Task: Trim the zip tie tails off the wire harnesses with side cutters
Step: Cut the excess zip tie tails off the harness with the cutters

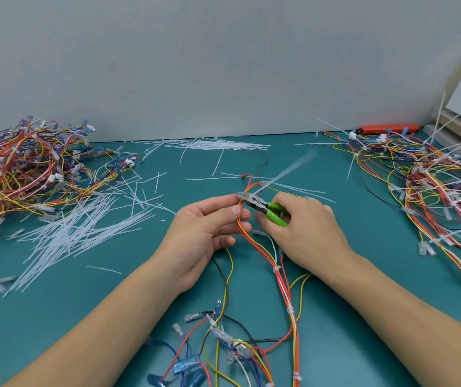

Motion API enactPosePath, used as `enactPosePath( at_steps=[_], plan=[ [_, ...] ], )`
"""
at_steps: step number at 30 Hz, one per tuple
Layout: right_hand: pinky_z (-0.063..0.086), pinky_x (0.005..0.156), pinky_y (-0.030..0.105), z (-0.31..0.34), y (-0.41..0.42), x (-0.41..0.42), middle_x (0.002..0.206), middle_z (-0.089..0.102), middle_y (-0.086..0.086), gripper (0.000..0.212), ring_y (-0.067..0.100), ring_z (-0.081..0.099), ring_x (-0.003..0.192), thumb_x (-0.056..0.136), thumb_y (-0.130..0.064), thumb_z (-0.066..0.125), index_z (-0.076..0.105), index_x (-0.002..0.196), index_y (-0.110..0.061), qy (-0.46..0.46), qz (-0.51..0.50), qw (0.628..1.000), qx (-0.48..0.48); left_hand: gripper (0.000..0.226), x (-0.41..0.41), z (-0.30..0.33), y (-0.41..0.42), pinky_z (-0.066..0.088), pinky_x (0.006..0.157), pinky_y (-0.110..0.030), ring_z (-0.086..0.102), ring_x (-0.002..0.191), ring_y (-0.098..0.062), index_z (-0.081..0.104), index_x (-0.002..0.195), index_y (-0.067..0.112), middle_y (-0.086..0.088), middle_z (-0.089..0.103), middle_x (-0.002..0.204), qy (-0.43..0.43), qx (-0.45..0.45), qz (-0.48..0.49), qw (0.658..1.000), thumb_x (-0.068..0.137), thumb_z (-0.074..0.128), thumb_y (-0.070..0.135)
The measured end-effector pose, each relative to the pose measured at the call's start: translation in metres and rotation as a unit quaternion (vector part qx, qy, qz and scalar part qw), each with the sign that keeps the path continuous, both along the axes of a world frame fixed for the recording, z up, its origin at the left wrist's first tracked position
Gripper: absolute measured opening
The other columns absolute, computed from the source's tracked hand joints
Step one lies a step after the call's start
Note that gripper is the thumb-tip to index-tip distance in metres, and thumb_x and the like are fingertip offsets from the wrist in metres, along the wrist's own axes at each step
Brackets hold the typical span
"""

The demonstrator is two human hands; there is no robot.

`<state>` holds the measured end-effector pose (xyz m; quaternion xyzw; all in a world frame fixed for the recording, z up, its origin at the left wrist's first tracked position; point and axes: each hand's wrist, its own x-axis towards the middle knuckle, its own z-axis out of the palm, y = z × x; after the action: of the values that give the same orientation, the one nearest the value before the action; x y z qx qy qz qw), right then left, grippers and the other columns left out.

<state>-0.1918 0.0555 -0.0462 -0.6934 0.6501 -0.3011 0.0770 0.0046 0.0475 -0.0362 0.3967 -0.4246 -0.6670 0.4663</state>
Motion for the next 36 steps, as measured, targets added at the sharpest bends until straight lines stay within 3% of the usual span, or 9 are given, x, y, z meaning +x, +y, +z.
enactPosePath(
  at_steps=[3,10,14,17,20,28,36],
  plan=[
    [0.036,0.068,0.039,0.0015,0.0003,0.0012,0.06,0.053,-0.006,0.055,0.022,0.051,0.068,0.094,-0.067,0.056,0.044,0.07,-0.019,0.019,-0.015,1.0,-0.001,0.027,0.0005,0.0006,0.0,0.052,0.054,-0.02,0.075,0.081,-0.02,0.073,0.117,0.008,-0.015,0.077,0.105,0.0,0.002,-0.001,1.0,0.09,0.072,0.011],
    [0.04,0.07,0.04,-0.0015,0.0017,0.0,0.059,0.054,-0.005,0.053,0.017,0.054,0.067,0.093,-0.067,0.059,0.045,0.069,-0.022,-0.002,-0.008,1.0,-0.001,0.023,0.0008,0.0018,0.0015,0.052,0.054,-0.02,0.076,0.082,-0.02,0.075,0.115,0.01,-0.013,0.078,0.103,-0.002,-0.001,-0.007,1.0,0.092,0.071,0.01],
    [0.041,0.081,0.04,-0.002,-0.0007,0.0002,0.078,0.059,-0.014,0.033,0.015,0.054,0.086,0.09,-0.069,0.059,0.055,0.085,-0.036,-0.018,0.002,1.0,-0.011,0.025,0.0004,0.0016,0.001,0.052,0.055,-0.02,0.076,0.082,-0.02,0.073,0.116,0.009,-0.014,0.078,0.104,-0.001,0.0,-0.006,1.0,0.092,0.071,0.011],
    [0.04,0.091,0.041,-0.003,-0.0018,0.0,0.096,0.059,-0.017,0.037,0.016,0.05,0.102,0.088,-0.07,0.053,0.06,0.102,-0.037,-0.005,0.004,1.0,0.005,0.026,0.0001,0.0008,0.0002,0.052,0.054,-0.02,0.076,0.081,-0.02,0.071,0.117,0.008,-0.014,0.078,0.103,-0.002,-0.001,-0.004,1.0,0.091,0.071,0.01],
    [0.038,0.09,0.04,-0.0037,-0.0023,-0.0008,0.099,0.059,-0.017,0.039,0.016,0.049,0.104,0.087,-0.069,0.051,0.061,0.105,-0.037,-0.004,0.006,1.0,0.007,0.025,0.0,0.0004,-0.0001,0.052,0.054,-0.02,0.075,0.08,-0.019,0.072,0.116,0.007,-0.013,0.078,0.102,-0.003,-0.001,-0.003,1.0,0.091,0.071,0.01],
    [0.036,0.083,0.037,-0.0004,-0.0006,-0.0002,0.089,0.059,-0.015,0.03,0.016,0.049,0.097,0.09,-0.063,0.057,0.064,0.101,-0.036,-0.007,0.01,1.0,-0.002,0.027,-0.0005,0.0011,0.0011,0.052,0.055,-0.02,0.075,0.08,-0.018,0.072,0.118,0.008,-0.013,0.078,0.104,-0.003,-0.003,-0.002,1.0,0.091,0.072,0.011],
    [0.048,0.081,0.042,0.0018,0.0008,-0.0008,0.067,0.056,-0.008,0.028,0.022,0.055,0.081,0.091,-0.056,0.064,0.061,0.082,-0.03,-0.024,0.019,1.0,0.0,0.023,0.0002,0.0009,0.0011,0.052,0.055,-0.02,0.076,0.082,-0.019,0.074,0.115,0.01,-0.014,0.078,0.105,-0.004,-0.003,-0.002,1.0,0.092,0.071,0.011]
  ],
)
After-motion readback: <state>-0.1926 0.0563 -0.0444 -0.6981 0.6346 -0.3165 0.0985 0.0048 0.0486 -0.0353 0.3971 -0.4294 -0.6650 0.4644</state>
